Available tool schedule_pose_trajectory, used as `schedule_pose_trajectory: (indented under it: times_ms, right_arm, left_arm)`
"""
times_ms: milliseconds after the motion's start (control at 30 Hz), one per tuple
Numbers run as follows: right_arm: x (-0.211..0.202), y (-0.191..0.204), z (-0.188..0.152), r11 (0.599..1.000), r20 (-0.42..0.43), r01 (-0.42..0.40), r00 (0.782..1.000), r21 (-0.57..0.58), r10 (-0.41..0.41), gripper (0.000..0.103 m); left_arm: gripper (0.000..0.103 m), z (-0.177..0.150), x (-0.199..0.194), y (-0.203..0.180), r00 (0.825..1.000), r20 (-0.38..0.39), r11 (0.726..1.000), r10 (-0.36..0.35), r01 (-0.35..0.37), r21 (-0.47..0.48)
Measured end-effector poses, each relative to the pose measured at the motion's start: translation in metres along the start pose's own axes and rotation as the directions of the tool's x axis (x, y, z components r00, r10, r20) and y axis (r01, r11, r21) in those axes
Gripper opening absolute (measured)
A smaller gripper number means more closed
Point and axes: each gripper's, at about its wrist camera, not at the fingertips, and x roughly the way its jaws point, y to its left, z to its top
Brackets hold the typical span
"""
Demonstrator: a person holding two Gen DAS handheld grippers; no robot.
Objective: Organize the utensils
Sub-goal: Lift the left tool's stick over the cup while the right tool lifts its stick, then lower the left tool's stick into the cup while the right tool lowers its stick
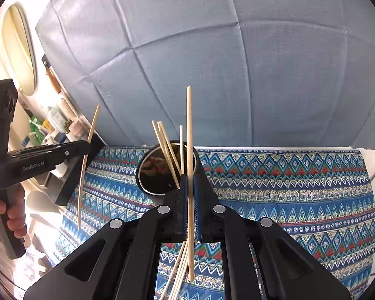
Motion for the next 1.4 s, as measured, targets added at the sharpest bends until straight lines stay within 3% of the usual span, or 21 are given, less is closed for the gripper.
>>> schedule_pose_trajectory:
  times_ms: [333,500,600,667,867,1067,1267,1400]
  right_arm:
    - [0.019,-0.008,0.02,0.996,0.143,-0.091,0.986,0.024,0.087,0.005]
    - [0.032,-0.009,0.024,0.992,0.256,-0.125,0.96,0.028,0.114,0.005]
    - [0.045,-0.005,0.025,0.988,0.309,-0.154,0.941,0.019,0.14,0.005]
    - [0.056,-0.001,0.024,0.98,0.33,-0.199,0.926,0.012,0.184,0.005]
    - [0.083,-0.002,0.019,0.957,0.309,-0.286,0.915,0.048,0.258,0.005]
    - [0.067,0.002,0.022,0.963,0.324,-0.271,0.912,0.012,0.252,0.005]
    - [0.035,-0.007,0.023,0.971,0.295,-0.238,0.928,-0.001,0.228,0.005]
    - [0.025,-0.007,0.018,0.976,0.251,-0.217,0.944,-0.012,0.213,0.005]
  left_arm:
    - [0.005,0.034,0.01,-0.006,0.987,0.139,0.996,-0.083,0.086,-0.015]
    - [0.005,0.039,0.016,-0.012,0.964,0.232,0.991,-0.132,0.136,0.0]
    - [0.005,0.038,0.024,-0.011,0.942,0.272,0.979,-0.196,0.204,0.0]
    - [0.005,0.036,0.031,-0.008,0.933,0.294,0.975,-0.21,0.222,-0.009]
    - [0.005,0.027,0.054,0.003,0.938,0.298,0.979,-0.175,0.197,-0.045]
    - [0.005,0.024,0.049,0.017,0.932,0.311,0.969,-0.187,0.226,-0.095]
    - [0.005,0.024,0.04,0.012,0.918,0.346,0.968,-0.196,0.237,-0.08]
    - [0.005,0.023,0.041,0.004,0.919,0.344,0.973,-0.193,0.225,-0.053]
